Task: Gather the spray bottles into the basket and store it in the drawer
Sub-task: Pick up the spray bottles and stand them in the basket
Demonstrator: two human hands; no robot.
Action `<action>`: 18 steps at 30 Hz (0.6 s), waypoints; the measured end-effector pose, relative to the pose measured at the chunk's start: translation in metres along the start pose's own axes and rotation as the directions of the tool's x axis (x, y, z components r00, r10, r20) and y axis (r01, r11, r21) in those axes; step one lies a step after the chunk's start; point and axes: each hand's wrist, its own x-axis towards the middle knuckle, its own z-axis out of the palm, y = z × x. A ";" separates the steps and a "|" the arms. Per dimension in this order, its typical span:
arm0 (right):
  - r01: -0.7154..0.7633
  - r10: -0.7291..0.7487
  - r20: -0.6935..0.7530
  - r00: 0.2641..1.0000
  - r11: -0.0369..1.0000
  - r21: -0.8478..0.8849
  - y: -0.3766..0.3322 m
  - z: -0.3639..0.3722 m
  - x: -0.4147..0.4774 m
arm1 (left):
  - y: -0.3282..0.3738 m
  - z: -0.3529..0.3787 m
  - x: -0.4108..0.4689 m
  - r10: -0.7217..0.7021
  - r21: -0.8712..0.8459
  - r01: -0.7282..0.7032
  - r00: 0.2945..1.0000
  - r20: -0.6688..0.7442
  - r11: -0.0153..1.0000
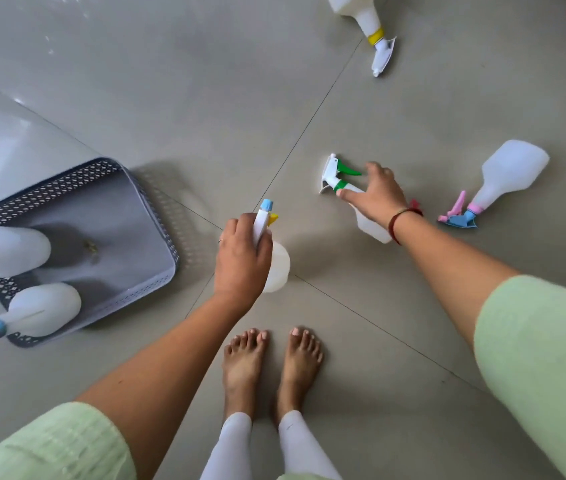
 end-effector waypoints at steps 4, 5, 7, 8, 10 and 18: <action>-0.102 0.095 0.083 0.992 0.991 0.088 -0.012 0.025 0.022 | -0.010 0.001 0.003 -0.023 -0.153 0.012 0.997 -0.071 0.988; -0.127 0.118 0.093 0.989 0.987 0.093 -0.014 0.034 0.025 | -0.012 0.002 0.004 -0.014 -0.182 -0.002 0.996 -0.087 0.983; -0.142 0.135 0.089 0.987 0.987 0.077 -0.015 0.052 0.032 | -0.015 0.004 0.007 0.004 -0.217 -0.029 0.994 -0.112 0.976; -0.147 0.142 0.073 0.987 0.987 0.066 -0.015 0.058 0.034 | -0.015 0.005 0.008 0.010 -0.227 -0.038 0.993 -0.122 0.973; -0.150 0.149 0.030 0.988 0.989 0.020 -0.017 0.069 0.039 | -0.016 0.006 0.011 0.012 -0.255 -0.047 0.990 -0.140 0.966; -0.182 0.179 -0.061 0.982 0.982 -0.046 -0.037 0.073 0.026 | -0.027 -0.013 0.016 0.011 -0.276 -0.055 0.987 -0.158 0.960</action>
